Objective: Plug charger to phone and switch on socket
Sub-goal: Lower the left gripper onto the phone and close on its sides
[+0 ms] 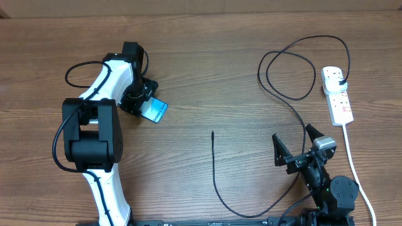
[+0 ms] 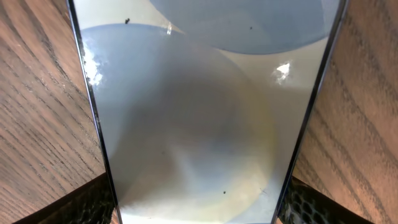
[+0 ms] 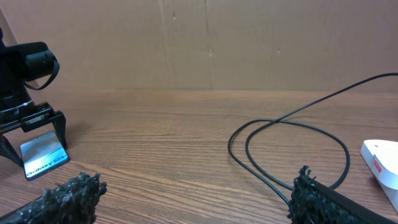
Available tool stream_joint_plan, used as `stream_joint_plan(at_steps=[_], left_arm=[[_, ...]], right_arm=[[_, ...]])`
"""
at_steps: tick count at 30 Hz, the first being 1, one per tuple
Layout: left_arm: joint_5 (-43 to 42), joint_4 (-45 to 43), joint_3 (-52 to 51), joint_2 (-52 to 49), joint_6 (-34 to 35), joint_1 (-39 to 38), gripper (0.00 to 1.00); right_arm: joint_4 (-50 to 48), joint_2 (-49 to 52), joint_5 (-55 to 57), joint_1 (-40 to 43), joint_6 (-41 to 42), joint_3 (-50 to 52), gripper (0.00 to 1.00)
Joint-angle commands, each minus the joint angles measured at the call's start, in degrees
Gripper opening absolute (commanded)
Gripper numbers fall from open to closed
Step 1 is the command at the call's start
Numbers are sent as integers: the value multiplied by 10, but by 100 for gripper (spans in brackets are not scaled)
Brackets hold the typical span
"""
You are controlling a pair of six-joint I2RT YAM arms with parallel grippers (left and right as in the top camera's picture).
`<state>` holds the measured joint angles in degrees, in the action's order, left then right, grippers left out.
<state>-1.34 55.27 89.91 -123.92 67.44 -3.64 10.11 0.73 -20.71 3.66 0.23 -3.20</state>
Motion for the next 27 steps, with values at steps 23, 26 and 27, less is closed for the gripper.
stream_joint_plan(at_steps=[23, 26, 27], left_arm=[[-10, -5, -18, -13, 8, 2, 68], [-10, -5, -18, -13, 8, 2, 65], [-10, -5, -18, -13, 7, 2, 63]], right_arm=[[-2, -6, 3, -2, 0, 0, 100], [-2, -6, 3, -2, 0, 0, 100], [-2, -6, 3, -2, 0, 0, 100]])
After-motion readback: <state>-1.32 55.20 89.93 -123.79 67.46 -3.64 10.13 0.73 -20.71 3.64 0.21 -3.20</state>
